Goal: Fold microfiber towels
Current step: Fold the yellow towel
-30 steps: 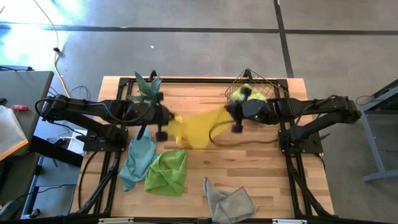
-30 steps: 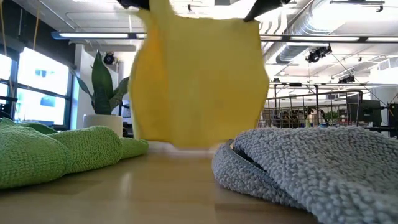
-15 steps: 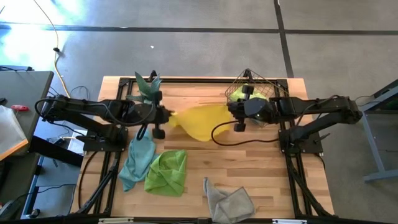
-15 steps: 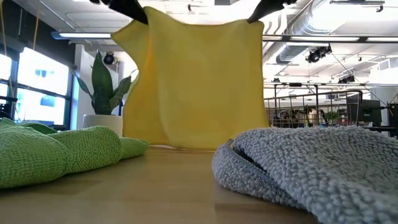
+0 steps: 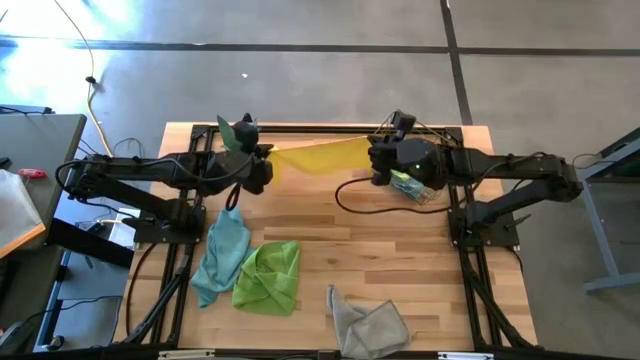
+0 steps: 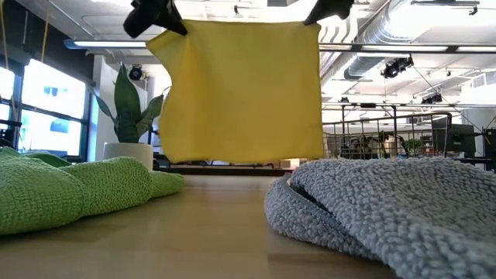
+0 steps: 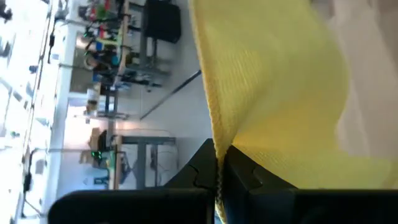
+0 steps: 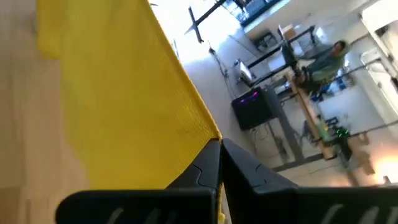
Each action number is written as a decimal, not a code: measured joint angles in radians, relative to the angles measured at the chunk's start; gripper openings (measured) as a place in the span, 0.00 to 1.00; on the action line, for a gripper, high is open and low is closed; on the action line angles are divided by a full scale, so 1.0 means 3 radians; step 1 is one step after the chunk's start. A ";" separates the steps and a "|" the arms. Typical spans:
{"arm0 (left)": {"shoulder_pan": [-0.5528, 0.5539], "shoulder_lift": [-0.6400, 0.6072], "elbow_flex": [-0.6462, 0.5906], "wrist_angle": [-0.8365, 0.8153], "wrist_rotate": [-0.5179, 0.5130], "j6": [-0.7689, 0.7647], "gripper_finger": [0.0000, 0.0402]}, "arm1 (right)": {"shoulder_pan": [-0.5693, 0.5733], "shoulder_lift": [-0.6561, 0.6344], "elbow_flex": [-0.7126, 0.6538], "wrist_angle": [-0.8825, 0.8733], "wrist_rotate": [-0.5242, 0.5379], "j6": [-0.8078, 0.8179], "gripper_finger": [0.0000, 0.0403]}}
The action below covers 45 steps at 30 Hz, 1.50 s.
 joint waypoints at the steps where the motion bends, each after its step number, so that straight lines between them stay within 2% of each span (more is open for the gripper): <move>1: -0.0023 0.0000 0.0000 -0.0002 0.0001 -0.0111 0.00 | 0.0003 0.0000 0.0000 -0.0077 -0.0016 0.0080 0.00; 4: -0.0135 -0.0001 0.0000 -0.0172 0.0293 -0.0763 0.00 | 0.0057 0.0000 0.0000 -0.0547 -0.0292 0.0577 0.00; 8: -0.0303 0.0119 -0.0056 -0.0500 0.1330 -0.1782 0.00 | 0.0125 0.0000 -0.0089 -0.1127 -0.1110 0.1540 0.00; 9: -0.0358 0.0179 -0.0104 -0.0544 0.1495 -0.1999 0.00 | 0.0155 0.0001 -0.0148 -0.1193 -0.1314 0.1727 0.00; 11: -0.0496 0.0341 -0.0210 -0.0508 0.1693 -0.2307 0.00 | 0.0240 0.0001 -0.0293 -0.1183 -0.1643 0.2035 0.00; 14: -0.0695 0.0633 -0.0340 -0.0441 0.1828 -0.2465 0.00 | 0.0392 0.0001 -0.0550 -0.1044 -0.2005 0.2316 0.00; 23: -0.1061 0.1434 -0.0340 -0.0370 0.1882 -0.2626 0.00 | 0.0770 0.0004 -0.1064 -0.0637 -0.2127 0.2660 0.00; 29: -0.1131 0.1559 -0.0337 -0.0312 0.1863 -0.2802 0.00 | 0.0781 0.0060 -0.1170 -0.0508 -0.2043 0.2648 0.00; 31: -0.1128 0.1540 -0.0337 -0.0334 0.1723 -0.2764 0.00 | 0.0736 0.0106 -0.1170 -0.0451 -0.1939 0.2569 0.00; 37: -0.0973 0.1539 -0.0336 -0.0379 0.0646 -0.2091 0.00 | 0.0568 0.0131 -0.1167 -0.0495 -0.1477 0.2464 0.00; 41: -0.0734 0.1540 -0.0337 -0.0356 0.0619 -0.1543 0.00 | 0.0470 0.0177 -0.1168 -0.0462 -0.1421 0.2462 0.00; 45: -0.0485 0.1540 -0.0337 -0.0305 0.0734 -0.1435 0.00 | 0.0389 0.0288 -0.1166 -0.0388 -0.1305 0.2344 0.00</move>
